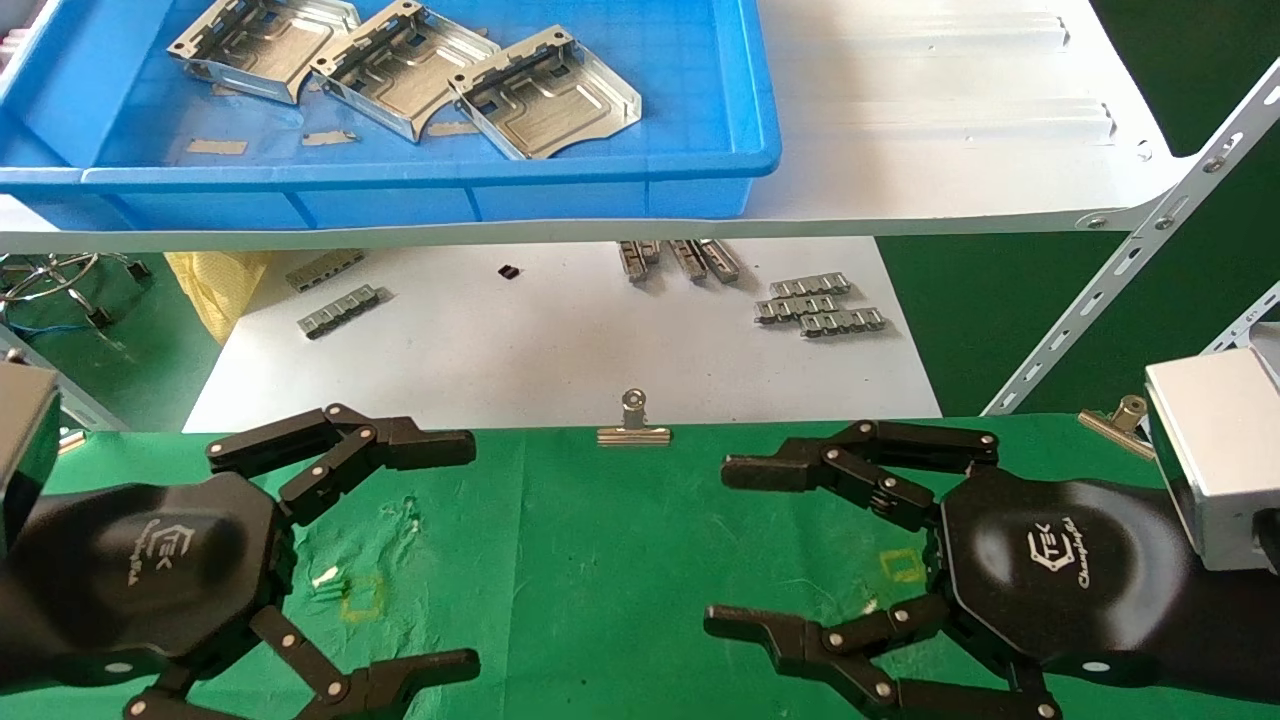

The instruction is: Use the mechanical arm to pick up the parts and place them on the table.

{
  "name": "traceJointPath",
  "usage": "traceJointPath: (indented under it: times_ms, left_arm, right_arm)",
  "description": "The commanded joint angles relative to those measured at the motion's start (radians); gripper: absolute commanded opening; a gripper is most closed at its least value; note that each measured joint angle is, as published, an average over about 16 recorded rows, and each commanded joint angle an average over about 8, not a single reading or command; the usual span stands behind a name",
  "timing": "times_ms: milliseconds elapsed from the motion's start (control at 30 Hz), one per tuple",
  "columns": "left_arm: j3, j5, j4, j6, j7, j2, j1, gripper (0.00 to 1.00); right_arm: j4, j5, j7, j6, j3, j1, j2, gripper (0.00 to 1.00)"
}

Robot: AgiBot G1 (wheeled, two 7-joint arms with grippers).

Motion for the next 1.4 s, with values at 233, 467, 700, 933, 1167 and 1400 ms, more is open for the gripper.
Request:
traceJointPath:
  times_ms: [233, 467, 700, 933, 1167, 1400]
  left_arm:
    - [0.000, 0.000, 0.000, 0.000, 0.000, 0.000, 0.000, 1.00]
    - [0.000, 0.000, 0.000, 0.000, 0.000, 0.000, 0.000, 1.00]
    - [0.000, 0.000, 0.000, 0.000, 0.000, 0.000, 0.000, 1.00]
    - [-0.001, 0.000, -0.006, -0.006, -0.003, 0.011, -0.027, 1.00]
    - [0.012, 0.050, 0.033, -0.076, -0.056, 0.065, -0.179, 1.00]
    - [0.088, 0.229, 0.235, -0.169, -0.120, 0.165, -0.448, 1.00]
  right_arm:
    - [0.000, 0.000, 0.000, 0.000, 0.000, 0.000, 0.000, 0.00]
    - [0.000, 0.000, 0.000, 0.000, 0.000, 0.000, 0.000, 0.00]
    - [0.000, 0.000, 0.000, 0.000, 0.000, 0.000, 0.000, 0.00]
    - [0.000, 0.000, 0.000, 0.000, 0.000, 0.000, 0.000, 0.00]
    - [-0.001, 0.000, -0.001, 0.000, -0.001, 0.001, 0.000, 0.00]
    - [-0.001, 0.001, -0.001, 0.000, -0.001, 0.001, 0.000, 0.00]
